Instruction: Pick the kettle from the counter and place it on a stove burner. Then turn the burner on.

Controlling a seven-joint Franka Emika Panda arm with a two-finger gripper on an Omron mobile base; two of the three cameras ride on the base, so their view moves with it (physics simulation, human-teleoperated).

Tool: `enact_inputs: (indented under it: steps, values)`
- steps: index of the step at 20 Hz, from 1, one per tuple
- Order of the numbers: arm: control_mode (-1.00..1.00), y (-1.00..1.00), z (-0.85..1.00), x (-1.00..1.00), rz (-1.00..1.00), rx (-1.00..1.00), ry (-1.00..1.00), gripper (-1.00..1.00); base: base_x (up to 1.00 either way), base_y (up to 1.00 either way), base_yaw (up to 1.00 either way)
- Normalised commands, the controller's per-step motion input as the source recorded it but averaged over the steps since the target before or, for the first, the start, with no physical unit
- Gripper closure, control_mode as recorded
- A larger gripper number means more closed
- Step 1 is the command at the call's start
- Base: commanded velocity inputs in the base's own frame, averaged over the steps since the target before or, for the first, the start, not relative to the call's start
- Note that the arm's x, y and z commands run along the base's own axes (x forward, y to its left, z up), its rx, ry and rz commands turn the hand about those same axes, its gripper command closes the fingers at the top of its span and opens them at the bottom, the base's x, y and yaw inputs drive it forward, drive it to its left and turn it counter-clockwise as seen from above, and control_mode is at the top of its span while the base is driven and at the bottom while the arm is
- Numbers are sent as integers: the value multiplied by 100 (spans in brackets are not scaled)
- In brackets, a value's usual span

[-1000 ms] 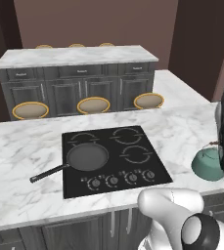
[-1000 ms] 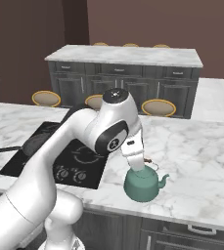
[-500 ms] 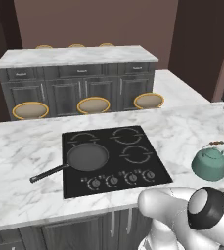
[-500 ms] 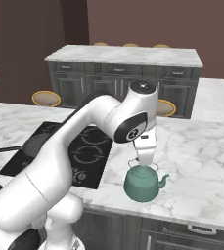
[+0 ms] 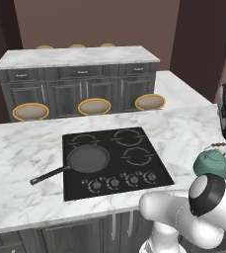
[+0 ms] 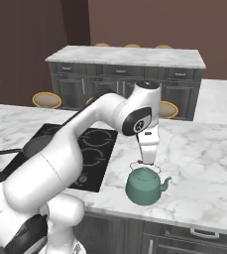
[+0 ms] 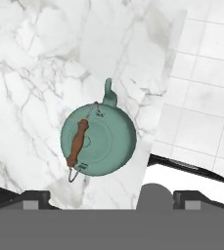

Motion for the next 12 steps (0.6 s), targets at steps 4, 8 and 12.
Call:
enact_inputs:
  steps: [4,8,12]
  values:
    - [-100,0,-33,23,0,0,12,-100,0,0,0]
    - [-100,0,-34,21,0,0,7,-100,0,0,0]
    - [-100,-3,-34,18,0,0,1,-100,0,0,0]
